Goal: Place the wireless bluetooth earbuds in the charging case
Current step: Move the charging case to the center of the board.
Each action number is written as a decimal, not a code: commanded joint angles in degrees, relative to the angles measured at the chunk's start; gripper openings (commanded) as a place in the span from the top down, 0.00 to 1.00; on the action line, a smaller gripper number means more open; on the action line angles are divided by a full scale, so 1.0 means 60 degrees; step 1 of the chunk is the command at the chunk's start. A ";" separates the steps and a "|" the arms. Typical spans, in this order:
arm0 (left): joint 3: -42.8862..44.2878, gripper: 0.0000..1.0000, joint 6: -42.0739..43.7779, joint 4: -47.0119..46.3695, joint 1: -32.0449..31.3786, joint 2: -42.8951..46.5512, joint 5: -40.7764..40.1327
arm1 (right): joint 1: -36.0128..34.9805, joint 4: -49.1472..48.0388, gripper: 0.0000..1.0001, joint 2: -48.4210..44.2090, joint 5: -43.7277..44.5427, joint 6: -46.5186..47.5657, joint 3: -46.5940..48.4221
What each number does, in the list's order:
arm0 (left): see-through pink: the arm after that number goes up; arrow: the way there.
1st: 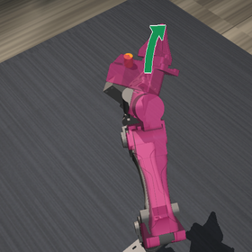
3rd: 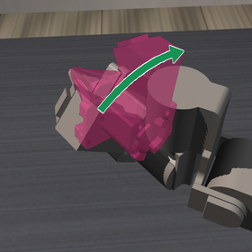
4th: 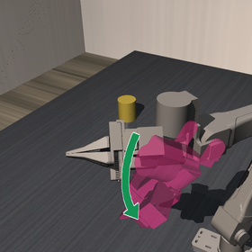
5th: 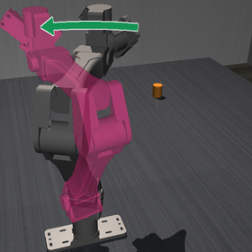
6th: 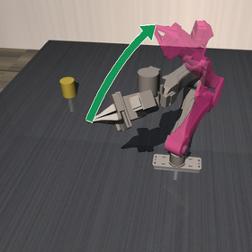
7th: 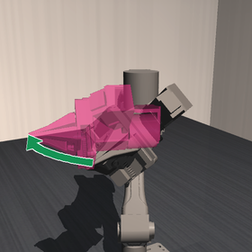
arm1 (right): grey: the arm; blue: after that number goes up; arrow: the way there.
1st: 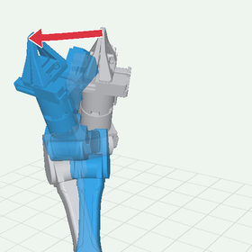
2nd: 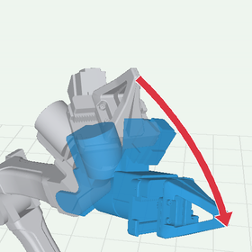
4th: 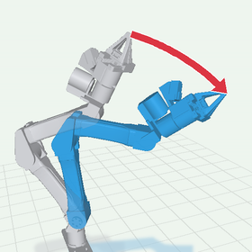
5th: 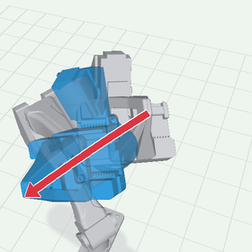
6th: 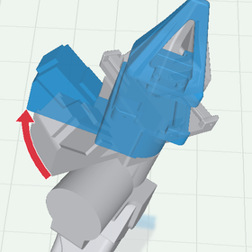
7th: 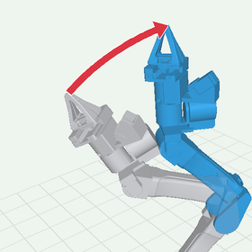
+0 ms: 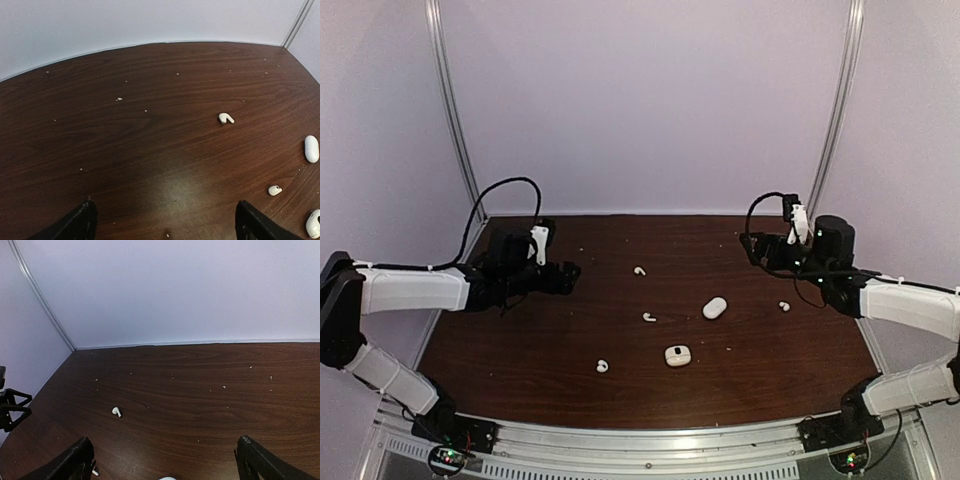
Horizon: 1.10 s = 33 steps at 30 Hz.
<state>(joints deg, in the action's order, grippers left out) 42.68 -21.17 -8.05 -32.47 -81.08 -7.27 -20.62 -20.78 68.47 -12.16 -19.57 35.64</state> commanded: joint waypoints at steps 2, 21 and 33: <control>-0.0370 0.02 0.0145 -0.1215 -0.0560 0.0366 0.0608 | -0.1000 0.1013 0.00 -0.0587 -0.0742 0.1004 -0.0046; -0.2149 0.02 0.0375 -0.3344 -0.0974 0.2546 0.4003 | -0.5893 0.3185 0.05 0.1874 -0.0820 0.3591 0.0525; -0.2297 0.02 0.0320 -0.3813 -0.1019 0.2332 0.4395 | -0.6114 0.3645 0.07 0.4259 0.0193 0.5014 0.1546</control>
<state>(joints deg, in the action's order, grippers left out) 29.26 -19.84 -27.05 -38.26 -66.50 17.26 -57.04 -0.73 90.52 -15.29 6.61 41.19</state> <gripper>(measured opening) 0.977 0.938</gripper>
